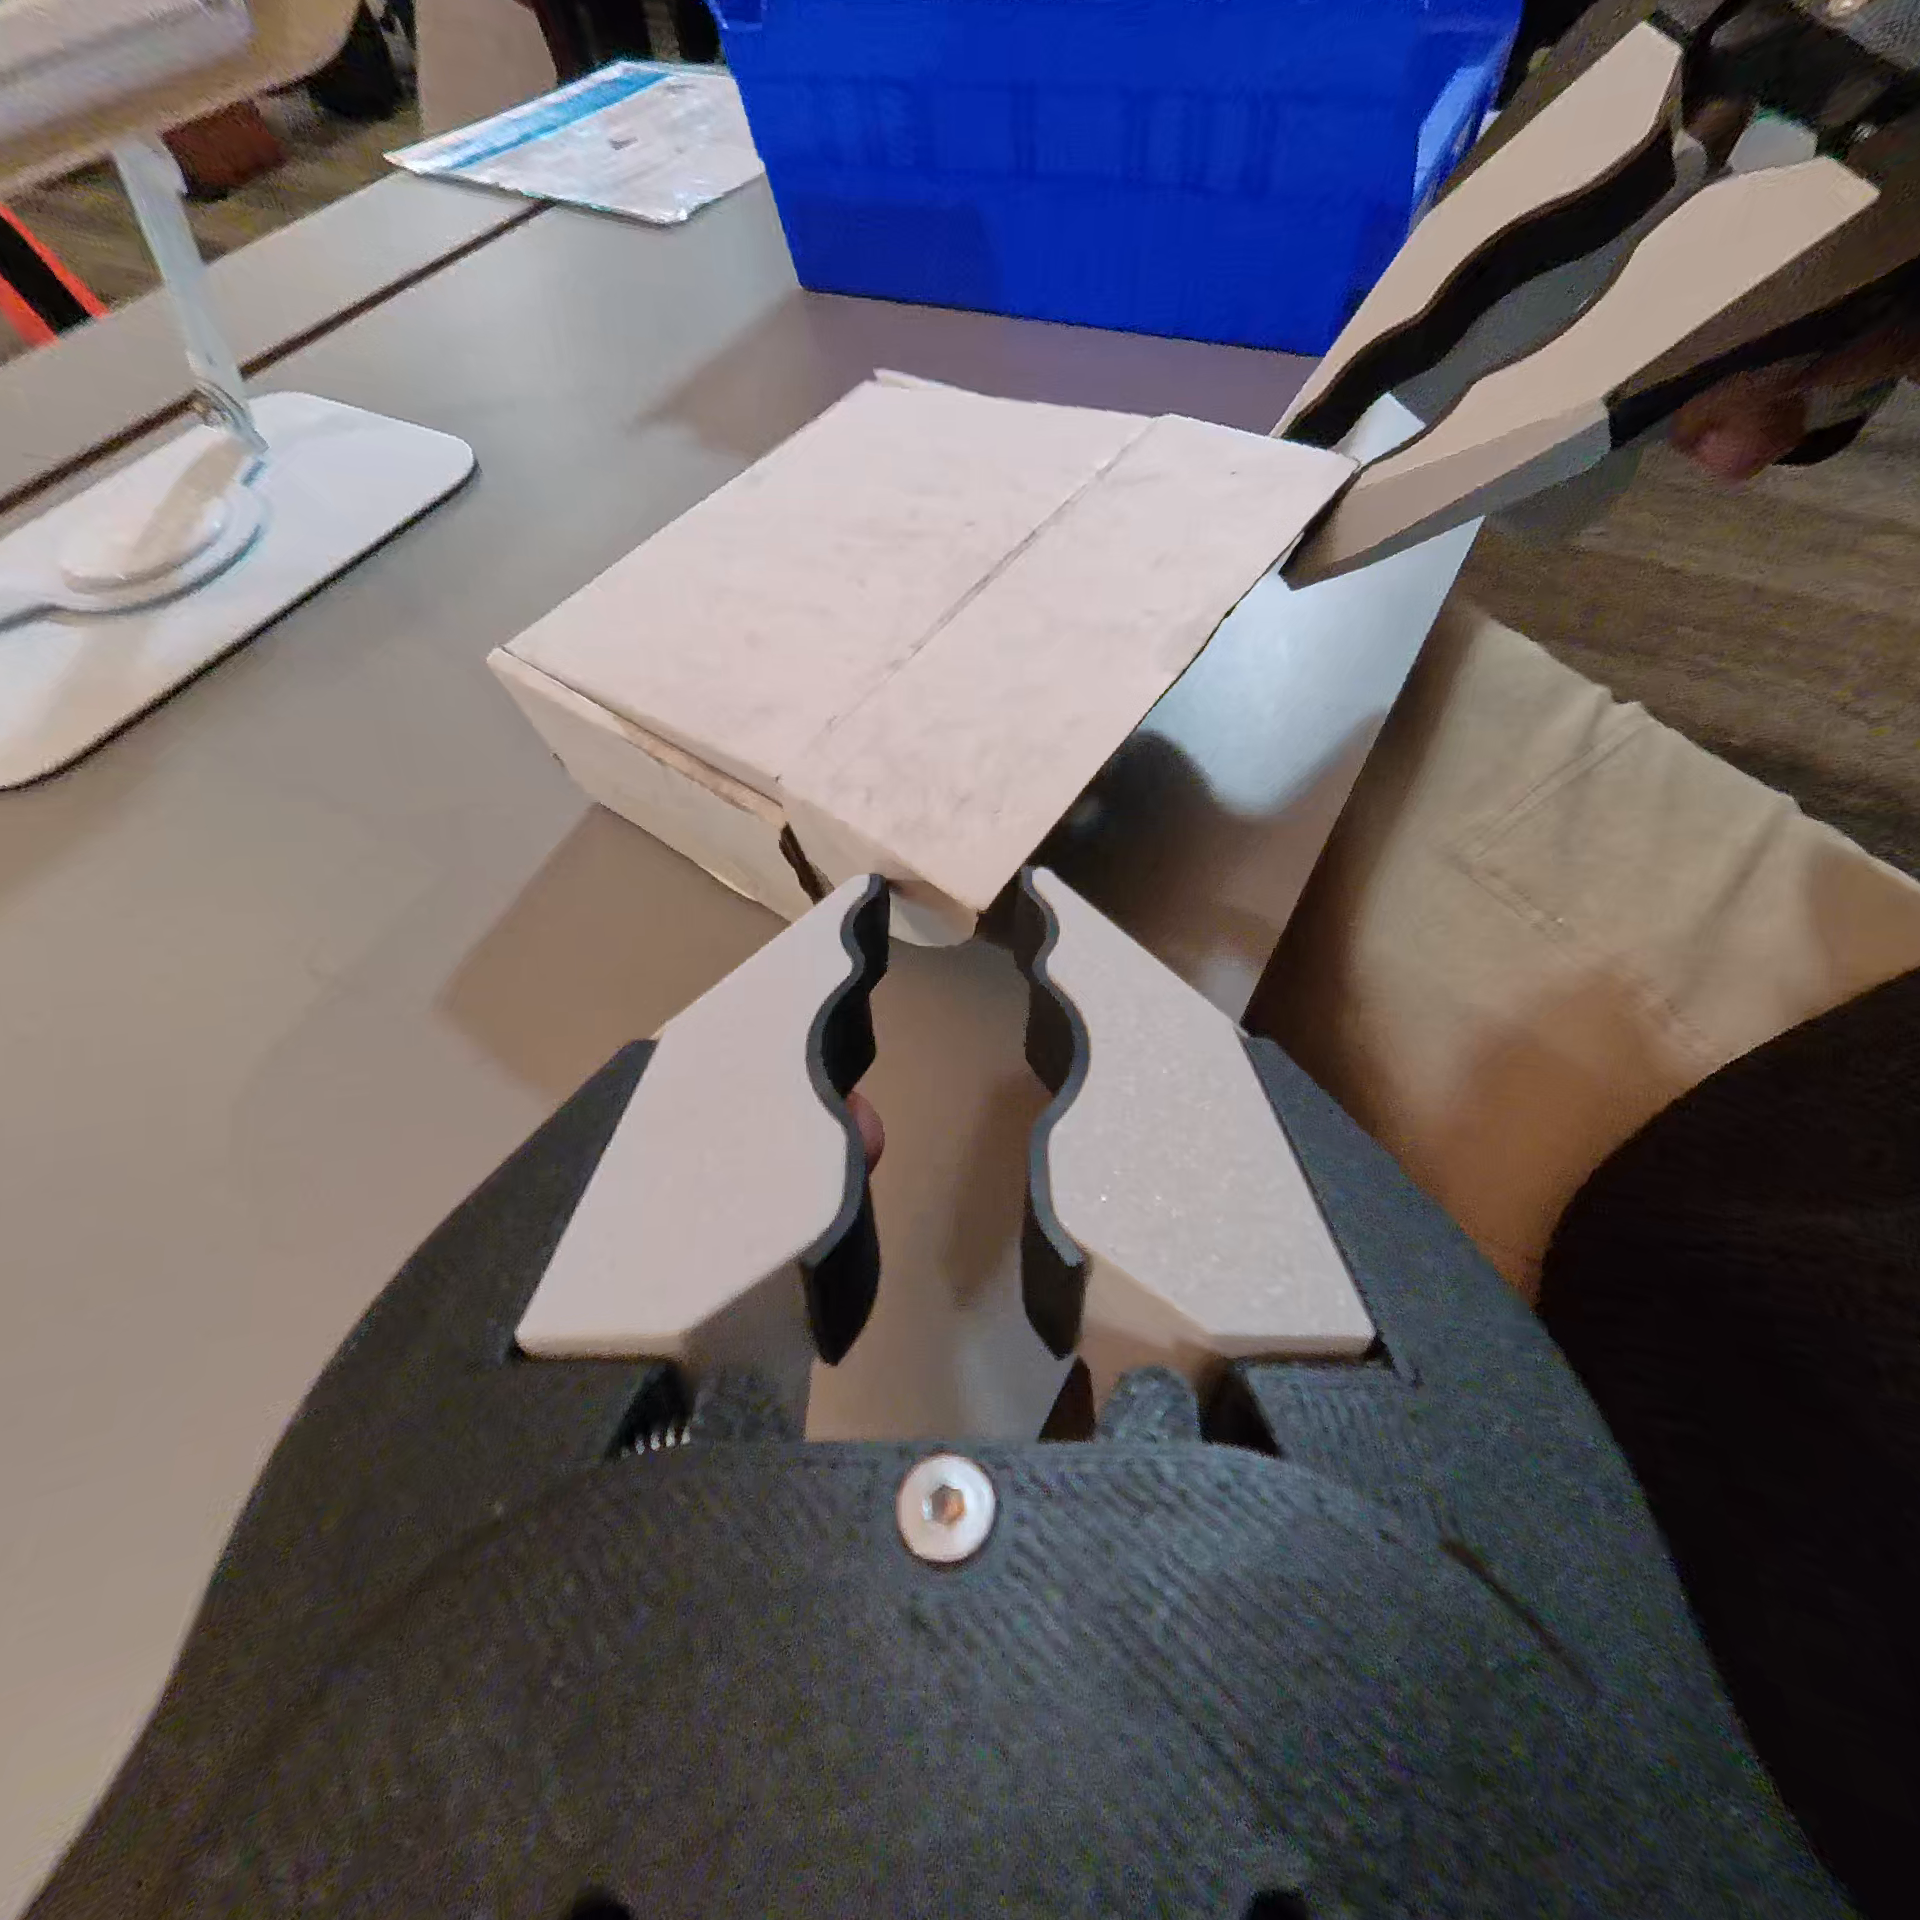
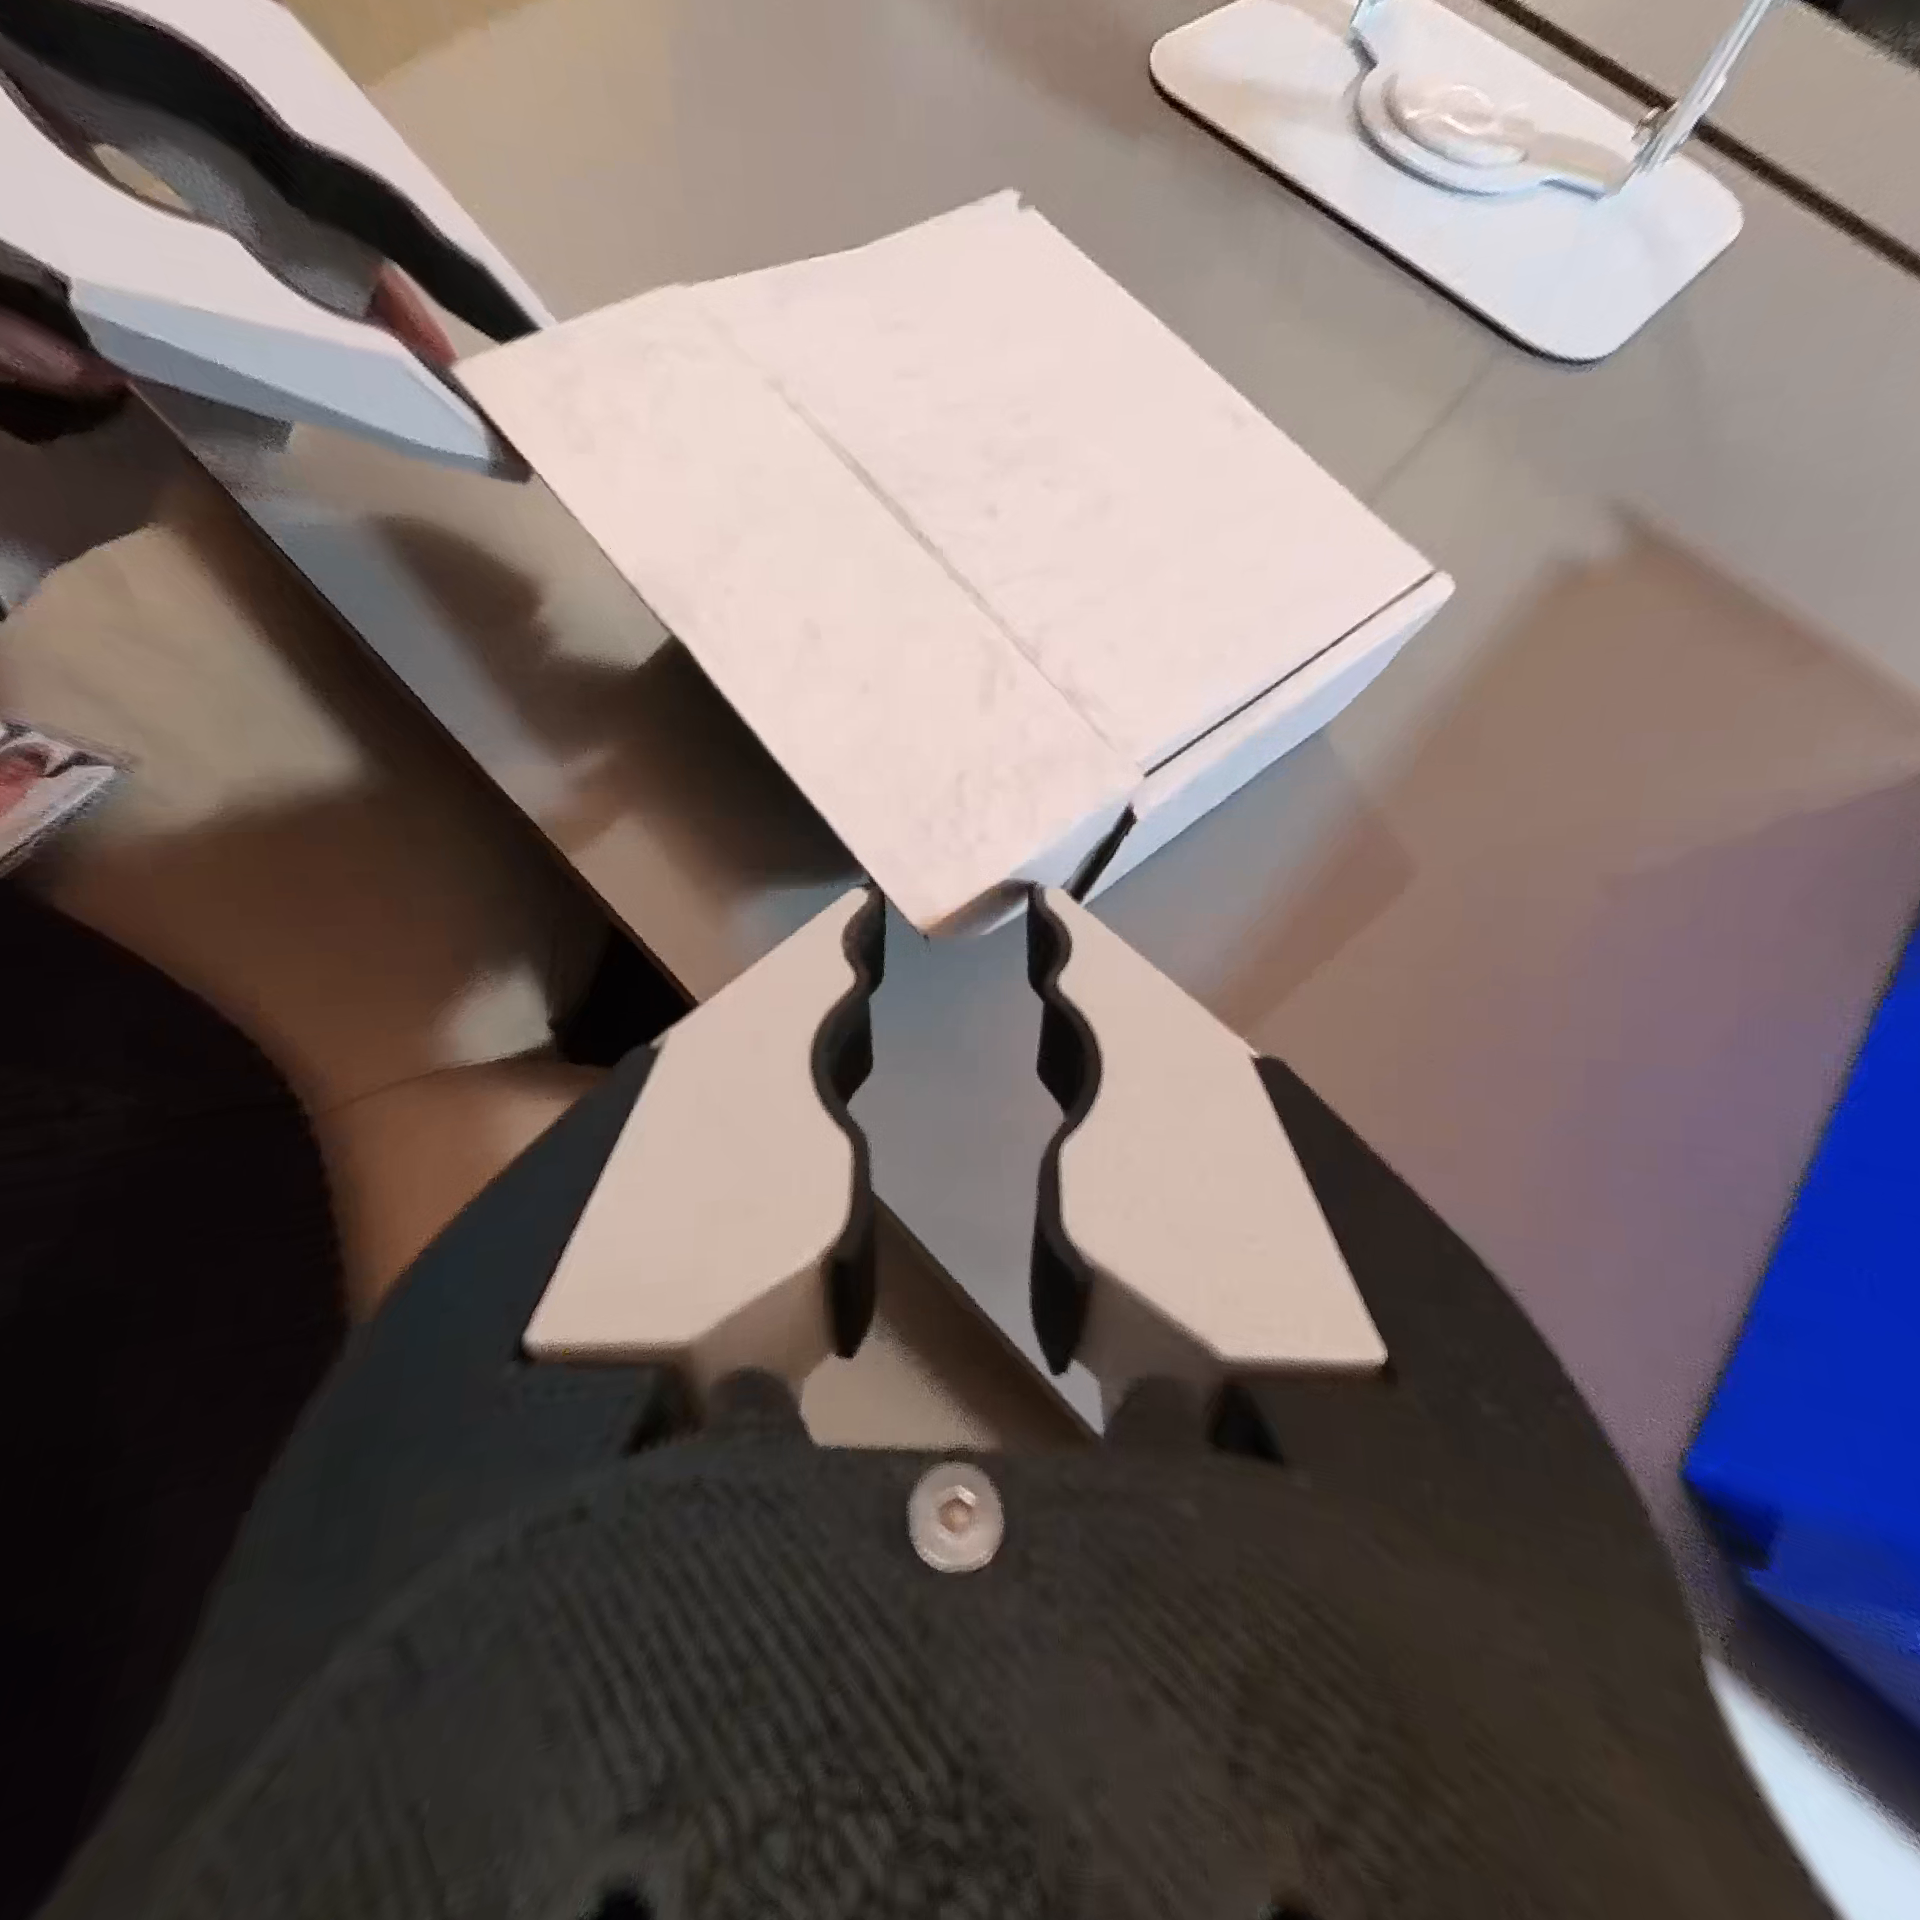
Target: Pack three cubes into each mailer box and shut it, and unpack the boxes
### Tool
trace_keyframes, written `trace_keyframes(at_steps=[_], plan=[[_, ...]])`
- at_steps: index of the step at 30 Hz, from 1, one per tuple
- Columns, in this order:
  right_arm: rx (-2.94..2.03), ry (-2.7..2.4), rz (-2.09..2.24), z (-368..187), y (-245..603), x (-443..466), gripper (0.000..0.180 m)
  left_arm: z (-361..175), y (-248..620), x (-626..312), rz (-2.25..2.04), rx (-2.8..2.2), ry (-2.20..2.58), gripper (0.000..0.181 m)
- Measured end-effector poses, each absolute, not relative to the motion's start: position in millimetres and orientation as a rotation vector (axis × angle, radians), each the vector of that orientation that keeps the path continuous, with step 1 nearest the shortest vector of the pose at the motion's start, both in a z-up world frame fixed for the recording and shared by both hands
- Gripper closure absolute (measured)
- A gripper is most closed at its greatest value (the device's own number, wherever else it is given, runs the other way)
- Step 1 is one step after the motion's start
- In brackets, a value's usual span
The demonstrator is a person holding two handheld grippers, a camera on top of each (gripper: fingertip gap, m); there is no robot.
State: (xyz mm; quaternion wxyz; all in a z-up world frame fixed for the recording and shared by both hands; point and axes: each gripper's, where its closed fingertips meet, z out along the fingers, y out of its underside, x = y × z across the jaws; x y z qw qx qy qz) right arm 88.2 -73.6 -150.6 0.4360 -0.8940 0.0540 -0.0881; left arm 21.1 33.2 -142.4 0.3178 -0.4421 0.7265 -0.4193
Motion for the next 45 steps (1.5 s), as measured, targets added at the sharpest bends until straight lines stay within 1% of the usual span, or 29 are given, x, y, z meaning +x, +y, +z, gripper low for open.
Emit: trace_keyframes(at_steps=[2, 4, 5, 9, 14, 19, 22, 24, 26, 27, 28, 30, 32, 36, 39, 40, 42, 45], plan=[[-2.239, 0.152, -0.196, -157, -74, 90, 0.151, -149, 31, 21, -1.094, -1.167, 1.937, 0.159], [-2.242, 0.162, -0.168, -162, -72, 89, 0.134, -156, 28, 21, -1.068, -1.166, 1.966, 0.158], [-2.247, 0.167, -0.159, -164, -71, 89, 0.13, -161, 26, 21, -1.048, -1.167, 1.98, 0.158], [-2.243, 0.159, -0.158, -164, -70, 89, 0.127, -168, 25, 21, -0.978, -1.132, 2.003, 0.149], [-2.211, 0.17, -0.07, -161, -68, 84, 0.112, -167, 20, 19, -1.082, -1.186, 2.019, 0.14], [-2.174, 0.209, -0.024, -156, -70, 89, 0.108, -163, 24, 19, -1.15, -1.25, 2.002, 0.131], [-2.15, 0.227, 0.024, -153, -71, 90, 0.11, -154, 28, 20, -1.249, -1.308, 1.951, 0.132], [-2.147, 0.231, 0.061, -153, -71, 91, 0.116, -149, 30, 22, -1.333, -1.359, 1.914, 0.133], [-2.155, 0.223, 0.073, -155, -70, 94, 0.116, -149, 34, 27, -1.35, -1.397, 1.889, 0.133], [-2.165, 0.208, 0.076, -156, -69, 96, 0.112, -152, 38, 30, -1.318, -1.397, 1.891, 0.13], [-2.18, 0.186, 0.075, -159, -67, 98, 0.105, -155, 42, 34, -1.278, -1.379, 1.907, 0.12], [-2.202, 0.13, 0.053, -163, -63, 105, 0.094, -153, 42, 39, -1.293, -1.359, 1.957, 0.11], [-2.211, 0.099, 0.073, -166, -61, 109, 0.09, -145, 46, 45, -1.318, -1.33, 1.959, 0.099], [-2.207, 0.047, 0.259, -170, -53, 102, 0.083, -147, 43, 52, -1.332, -1.304, 2.07, 0.093], [-2.207, -0.018, 0.327, -169, -50, 100, 0.084, -165, 40, 50, -1.244, -1.239, 2.201, 0.093], [-2.22, -0.053, 0.333, -170, -52, 99, 0.088, -167, 41, 50, -1.225, -1.225, 2.201, 0.094], [-2.243, -0.14, 0.373, -170, -58, 92, 0.103, -169, 42, 42, -1.201, -1.173, 2.223, 0.096], [-2.231, -0.191, 0.451, -169, -63, 80, 0.114, -169, 44, 26, -1.194, -1.106, 2.277, 0.099]])
